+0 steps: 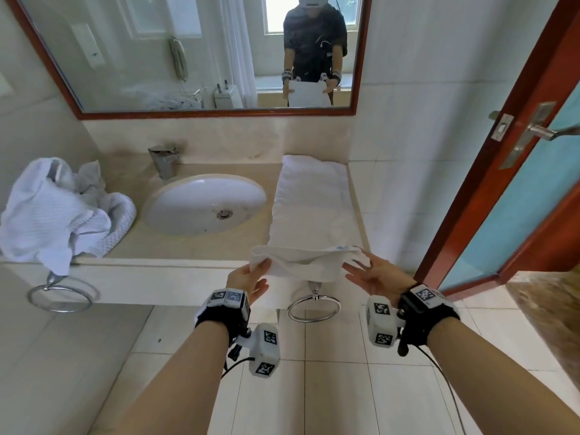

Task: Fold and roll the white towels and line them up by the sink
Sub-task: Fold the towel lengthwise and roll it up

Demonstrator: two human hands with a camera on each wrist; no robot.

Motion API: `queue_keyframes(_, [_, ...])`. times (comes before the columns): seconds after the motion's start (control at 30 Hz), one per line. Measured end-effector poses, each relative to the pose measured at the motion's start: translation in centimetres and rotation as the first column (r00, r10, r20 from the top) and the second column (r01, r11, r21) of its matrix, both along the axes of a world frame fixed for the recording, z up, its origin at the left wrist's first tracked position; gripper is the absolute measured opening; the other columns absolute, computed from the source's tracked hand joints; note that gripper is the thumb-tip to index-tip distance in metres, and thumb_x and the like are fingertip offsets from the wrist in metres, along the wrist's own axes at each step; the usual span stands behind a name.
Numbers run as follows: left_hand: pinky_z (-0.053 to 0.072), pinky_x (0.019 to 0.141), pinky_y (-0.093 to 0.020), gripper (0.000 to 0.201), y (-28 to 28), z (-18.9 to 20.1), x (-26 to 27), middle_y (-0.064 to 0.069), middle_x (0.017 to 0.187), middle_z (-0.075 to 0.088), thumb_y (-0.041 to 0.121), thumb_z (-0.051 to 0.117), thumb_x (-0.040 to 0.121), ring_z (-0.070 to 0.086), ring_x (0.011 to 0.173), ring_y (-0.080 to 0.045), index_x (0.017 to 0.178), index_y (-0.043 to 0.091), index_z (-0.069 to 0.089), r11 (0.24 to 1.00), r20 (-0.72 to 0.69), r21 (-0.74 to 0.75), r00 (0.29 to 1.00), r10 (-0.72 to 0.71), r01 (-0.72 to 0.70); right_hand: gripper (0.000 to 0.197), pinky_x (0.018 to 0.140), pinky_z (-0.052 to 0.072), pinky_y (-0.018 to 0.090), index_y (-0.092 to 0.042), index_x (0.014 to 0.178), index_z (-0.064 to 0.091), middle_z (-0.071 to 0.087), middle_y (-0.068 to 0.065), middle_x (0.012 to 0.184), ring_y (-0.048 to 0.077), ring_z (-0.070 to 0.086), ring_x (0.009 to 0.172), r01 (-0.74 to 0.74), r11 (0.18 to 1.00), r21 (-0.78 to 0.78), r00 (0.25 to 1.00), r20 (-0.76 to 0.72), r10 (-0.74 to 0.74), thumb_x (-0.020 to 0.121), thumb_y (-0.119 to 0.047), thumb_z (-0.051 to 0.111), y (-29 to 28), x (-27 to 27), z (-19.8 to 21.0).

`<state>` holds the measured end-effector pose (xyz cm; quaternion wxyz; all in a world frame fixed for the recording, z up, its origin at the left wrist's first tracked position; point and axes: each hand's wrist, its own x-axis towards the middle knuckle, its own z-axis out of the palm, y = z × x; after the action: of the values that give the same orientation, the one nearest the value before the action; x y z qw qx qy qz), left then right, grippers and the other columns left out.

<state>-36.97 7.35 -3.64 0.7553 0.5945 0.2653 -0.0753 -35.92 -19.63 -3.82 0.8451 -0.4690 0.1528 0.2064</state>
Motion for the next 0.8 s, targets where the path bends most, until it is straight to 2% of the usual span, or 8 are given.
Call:
queue_keyframes(0.1, [0.051, 0.092, -0.037, 0.039, 0.6, 0.0, 0.1, -0.014, 0.107, 0.055, 0.022, 0.066, 0.087, 0.055, 0.098, -0.030, 0.116, -0.001, 0.055, 0.998, 0.021, 0.064, 1.000, -0.005, 0.004, 0.040, 0.059, 0.061, 0.028, -0.004, 0.125, 0.055, 0.068, 0.014, 0.103, 0.021, 0.071, 0.078, 0.010, 0.964, -0.266, 1.000, 0.015, -0.006, 0.088, 0.012, 0.052, 0.8, 0.3, 0.0])
queue_keyframes(0.2, [0.053, 0.090, -0.038, 0.049, 1.0, -0.2, 0.3, -0.016, 0.110, 0.057, 0.025, 0.066, 0.087, 0.059, 0.095, -0.031, 0.122, -0.006, 0.053, 0.997, 0.026, 0.082, 1.000, 0.000, -0.002, 0.039, 0.067, 0.059, 0.029, 0.002, 0.116, 0.060, 0.071, 0.011, 0.093, 0.019, 0.068, 0.080, -0.022, 0.830, -0.558, 1.000, -0.013, 0.018, 0.085, -0.020, 0.068, 1.5, 0.7, -0.5])
queue_keyframes(0.33, [0.059, 0.071, -0.032, 0.051, 0.7, -0.4, 0.4, -0.017, 0.112, 0.057, 0.029, 0.067, 0.086, 0.065, 0.087, -0.030, 0.121, -0.006, 0.052, 0.990, -0.006, 0.140, 1.000, -0.008, 0.009, 0.041, 0.071, 0.058, 0.040, -0.003, 0.116, 0.051, 0.061, 0.016, 0.103, 0.031, 0.064, 0.090, 0.042, 0.883, -0.467, 0.990, -0.099, -0.100, 0.086, -0.026, 0.067, 1.7, 1.1, -1.7])
queue_keyframes(0.47, [0.058, 0.060, -0.032, 0.038, -0.4, -0.3, 1.1, -0.020, 0.101, 0.056, 0.008, 0.060, 0.088, 0.061, 0.076, -0.029, 0.117, -0.014, 0.050, 0.986, -0.061, 0.164, 0.998, 0.022, -0.011, 0.020, 0.071, 0.060, 0.046, 0.002, 0.092, 0.057, 0.063, 0.019, 0.096, 0.031, 0.064, 0.084, 0.145, 0.860, -0.490, 0.952, -0.166, -0.256, 0.083, -0.012, 0.067, 1.9, 1.9, -3.1])
queue_keyframes(0.57, [0.056, 0.066, -0.030, 0.037, -0.9, -0.6, 2.1, -0.014, 0.092, 0.057, 0.005, 0.055, 0.091, 0.058, 0.069, -0.022, 0.124, -0.010, 0.049, 0.987, -0.090, 0.160, 0.996, 0.021, -0.006, 0.031, 0.084, 0.057, 0.042, 0.001, 0.098, 0.063, 0.066, 0.017, 0.100, 0.030, 0.064, 0.089, 0.036, 0.634, -0.772, 0.973, -0.118, -0.199, 0.076, -0.020, 0.067, 2.2, 2.2, -3.0])
queue_keyframes(0.67, [0.055, 0.073, -0.034, 0.020, -1.4, -0.9, 2.8, -0.016, 0.095, 0.058, 0.007, 0.057, 0.089, 0.058, 0.079, -0.028, 0.107, 0.000, 0.053, 0.978, -0.125, 0.208, 0.992, 0.029, -0.002, 0.039, 0.091, 0.048, 0.036, -0.010, 0.113, 0.057, 0.051, 0.011, 0.124, 0.029, 0.054, 0.113, 0.153, 0.249, -0.956, 0.988, 0.146, -0.046, 0.078, -0.023, 0.068, 3.3, 1.6, -1.7])
queue_keyframes(0.73, [0.055, 0.079, -0.039, 0.023, -1.8, -1.1, 3.2, -0.021, 0.106, 0.057, 0.006, 0.060, 0.083, 0.056, 0.087, -0.032, 0.101, -0.005, 0.051, 0.976, -0.147, 0.217, 0.987, 0.065, -0.032, 0.039, 0.107, 0.035, 0.041, -0.019, 0.118, 0.056, 0.048, 0.002, 0.134, 0.022, 0.042, 0.128, 0.356, 0.146, -0.923, 0.893, 0.382, 0.237, 0.082, -0.031, 0.065, 4.9, 0.8, -0.9])
queue_keyframes(0.8, [0.056, 0.074, -0.038, 0.035, -2.1, -0.7, 3.5, -0.019, 0.109, 0.055, 0.005, 0.058, 0.084, 0.057, 0.091, -0.033, 0.115, -0.006, 0.050, 0.992, -0.151, 0.108, 0.986, 0.075, -0.059, 0.055, 0.116, 0.017, 0.051, -0.027, 0.131, 0.048, 0.039, -0.006, 0.146, 0.016, 0.028, 0.140, 0.311, 0.078, -0.947, 0.757, 0.297, 0.583, 0.082, -0.047, 0.062, 6.5, 0.1, -0.7])
